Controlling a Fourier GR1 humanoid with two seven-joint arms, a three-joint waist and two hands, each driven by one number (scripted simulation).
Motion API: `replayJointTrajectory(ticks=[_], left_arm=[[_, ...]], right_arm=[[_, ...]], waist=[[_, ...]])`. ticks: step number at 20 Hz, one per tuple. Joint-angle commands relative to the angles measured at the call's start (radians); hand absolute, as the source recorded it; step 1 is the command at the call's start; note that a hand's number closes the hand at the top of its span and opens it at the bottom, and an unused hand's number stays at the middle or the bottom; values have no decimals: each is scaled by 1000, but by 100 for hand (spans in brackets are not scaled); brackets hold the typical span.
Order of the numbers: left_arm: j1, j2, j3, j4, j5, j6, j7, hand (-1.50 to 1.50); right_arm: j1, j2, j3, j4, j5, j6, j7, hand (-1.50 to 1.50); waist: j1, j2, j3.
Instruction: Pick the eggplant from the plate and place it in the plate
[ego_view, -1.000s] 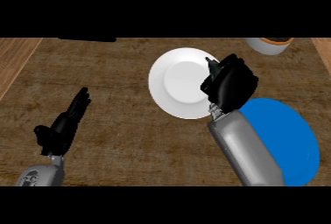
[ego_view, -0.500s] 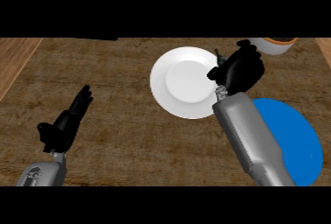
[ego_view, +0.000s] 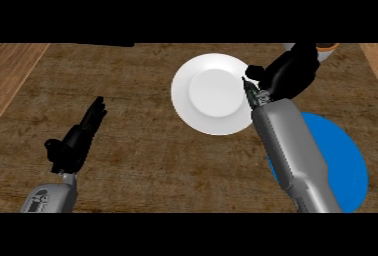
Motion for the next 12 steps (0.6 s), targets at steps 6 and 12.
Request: replayJointTrajectory(ticks=[6,12], left_arm=[[7,1,13,5,2,8,3,0],[37,-5,23,20,7,15,-2,0]], right_arm=[[93,7,-16,-160,-4,-414,191,-150],[374,8,144,-265,-40,-569,165,-150]], waist=[[-30,-20,1],[-62,-27,0]])
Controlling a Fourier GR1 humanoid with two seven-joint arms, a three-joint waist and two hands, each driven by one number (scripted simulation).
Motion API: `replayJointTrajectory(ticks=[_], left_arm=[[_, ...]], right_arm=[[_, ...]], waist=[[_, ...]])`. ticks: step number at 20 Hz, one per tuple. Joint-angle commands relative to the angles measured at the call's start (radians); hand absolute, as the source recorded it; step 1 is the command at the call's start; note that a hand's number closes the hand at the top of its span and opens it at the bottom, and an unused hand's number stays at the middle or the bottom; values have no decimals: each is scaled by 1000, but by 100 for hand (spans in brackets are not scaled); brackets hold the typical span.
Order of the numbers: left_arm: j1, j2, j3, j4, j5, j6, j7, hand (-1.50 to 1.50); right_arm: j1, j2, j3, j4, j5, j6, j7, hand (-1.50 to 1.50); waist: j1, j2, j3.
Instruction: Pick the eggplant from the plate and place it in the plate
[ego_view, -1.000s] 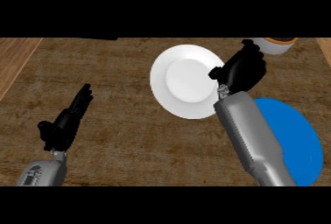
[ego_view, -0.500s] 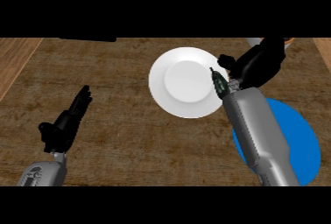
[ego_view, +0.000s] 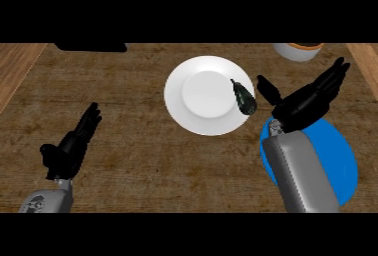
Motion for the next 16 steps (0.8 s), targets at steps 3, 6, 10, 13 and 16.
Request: replayJointTrajectory(ticks=[3,6,10,13,16], left_arm=[[25,5,6,-7,3,-5,-11,0],[18,-6,20,5,-3,26,-15,0],[-6,33,54,23,17,-4,-10,0],[29,25,46,-31,14,7,-6,0],[55,36,57,-3,18,-16,-45,0]], right_arm=[[238,2,193,-111,4,-239,208,-150],[367,2,286,-205,7,-280,189,-150],[521,2,360,-242,56,-347,192,-150],[577,2,397,-235,70,-373,216,-150],[658,2,414,-247,124,-449,202,-150]], waist=[[-22,-6,-1],[-49,-7,-2],[-57,-1,-2],[-45,-1,-1],[-52,1,-1]])
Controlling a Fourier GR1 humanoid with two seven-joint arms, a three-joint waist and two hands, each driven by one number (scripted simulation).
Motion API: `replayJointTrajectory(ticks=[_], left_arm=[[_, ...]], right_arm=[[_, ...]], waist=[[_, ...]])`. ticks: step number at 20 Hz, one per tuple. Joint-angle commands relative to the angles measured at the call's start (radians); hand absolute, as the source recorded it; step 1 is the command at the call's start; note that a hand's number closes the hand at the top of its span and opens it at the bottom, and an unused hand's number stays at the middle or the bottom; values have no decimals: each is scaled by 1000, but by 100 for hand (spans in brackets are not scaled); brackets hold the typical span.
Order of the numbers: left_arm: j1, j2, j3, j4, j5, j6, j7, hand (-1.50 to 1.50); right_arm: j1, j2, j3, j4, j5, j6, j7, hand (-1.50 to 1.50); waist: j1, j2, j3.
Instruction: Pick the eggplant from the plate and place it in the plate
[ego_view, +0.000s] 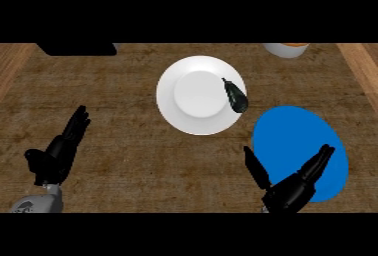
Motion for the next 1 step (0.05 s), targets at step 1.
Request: replayJointTrajectory(ticks=[1], left_arm=[[45,5,5,-27,11,-18,-20,0]], right_arm=[[138,1,70,-100,86,-125,142,-150]], waist=[[-10,-3,-1]])
